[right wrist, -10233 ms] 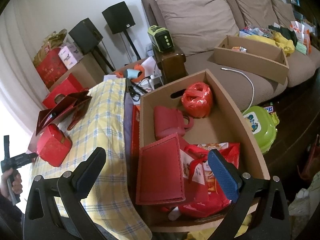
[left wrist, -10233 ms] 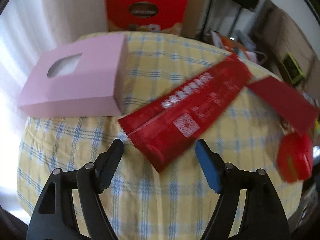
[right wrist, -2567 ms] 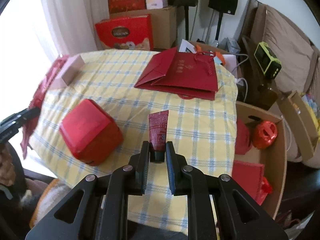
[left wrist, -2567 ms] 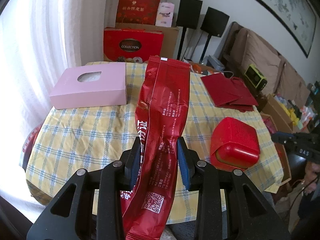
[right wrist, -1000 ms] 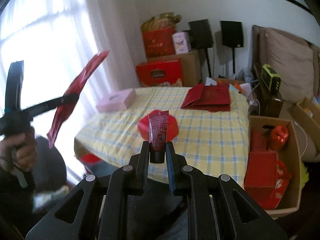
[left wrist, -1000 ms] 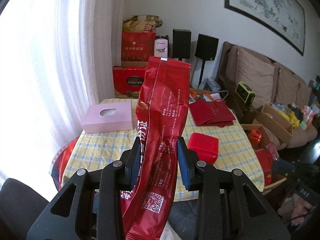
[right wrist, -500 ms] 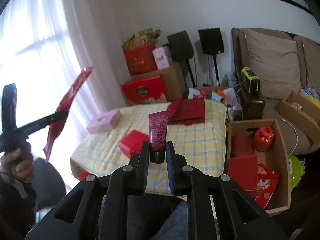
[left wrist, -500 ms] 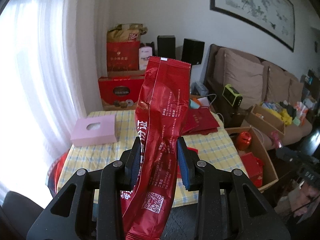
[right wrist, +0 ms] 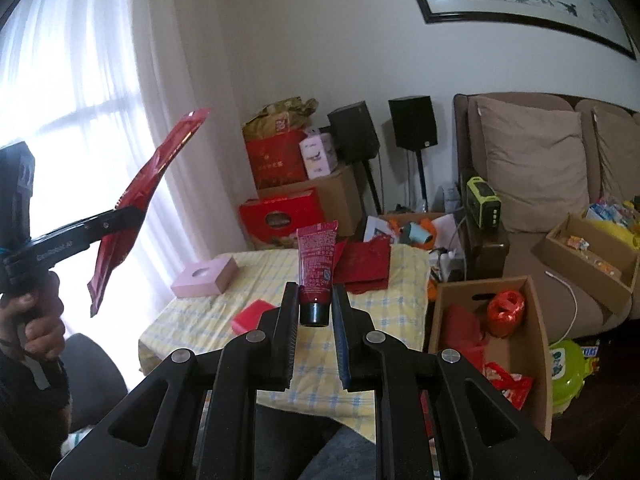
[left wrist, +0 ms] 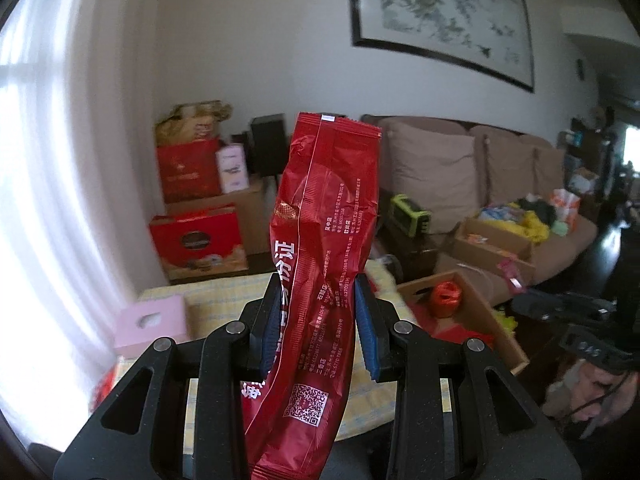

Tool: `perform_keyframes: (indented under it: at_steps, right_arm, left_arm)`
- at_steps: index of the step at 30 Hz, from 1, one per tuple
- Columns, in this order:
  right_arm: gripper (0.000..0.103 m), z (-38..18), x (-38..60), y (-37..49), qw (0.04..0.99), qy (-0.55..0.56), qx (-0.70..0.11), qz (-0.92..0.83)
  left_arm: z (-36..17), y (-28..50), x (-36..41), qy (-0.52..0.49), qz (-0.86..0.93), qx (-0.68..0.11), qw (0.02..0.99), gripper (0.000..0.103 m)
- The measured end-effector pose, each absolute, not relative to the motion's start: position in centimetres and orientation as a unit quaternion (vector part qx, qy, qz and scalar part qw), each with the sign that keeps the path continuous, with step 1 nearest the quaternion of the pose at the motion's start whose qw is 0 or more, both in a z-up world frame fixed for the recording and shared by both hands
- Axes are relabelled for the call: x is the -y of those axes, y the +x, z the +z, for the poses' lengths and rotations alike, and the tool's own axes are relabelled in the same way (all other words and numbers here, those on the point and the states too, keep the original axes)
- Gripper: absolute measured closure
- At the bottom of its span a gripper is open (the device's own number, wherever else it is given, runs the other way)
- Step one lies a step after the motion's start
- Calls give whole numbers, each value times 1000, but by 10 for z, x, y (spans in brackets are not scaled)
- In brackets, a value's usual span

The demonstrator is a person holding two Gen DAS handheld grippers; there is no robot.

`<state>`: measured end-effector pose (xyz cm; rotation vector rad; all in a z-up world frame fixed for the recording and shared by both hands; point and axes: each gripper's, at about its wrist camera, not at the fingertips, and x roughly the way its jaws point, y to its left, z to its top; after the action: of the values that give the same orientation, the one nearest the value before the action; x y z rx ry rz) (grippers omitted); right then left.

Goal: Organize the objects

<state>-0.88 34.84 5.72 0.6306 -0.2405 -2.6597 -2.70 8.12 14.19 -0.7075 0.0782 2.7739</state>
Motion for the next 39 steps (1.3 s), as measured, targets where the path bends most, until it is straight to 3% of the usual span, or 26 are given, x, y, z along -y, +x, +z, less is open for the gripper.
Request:
perform_keyframes:
  at_steps: [3, 21, 39]
  right_arm:
    - [88, 58, -357, -8, 191, 223, 93, -951]
    - [88, 66, -405, 1, 146, 209, 117, -960]
    - [88, 77, -445, 10, 105, 198, 132, -966]
  left_arm:
    - [146, -35, -90, -271, 944, 3, 187, 72]
    - [169, -27, -158, -227, 949, -63, 212, 71]
    - [188, -24, -202, -214, 948, -68, 228, 71]
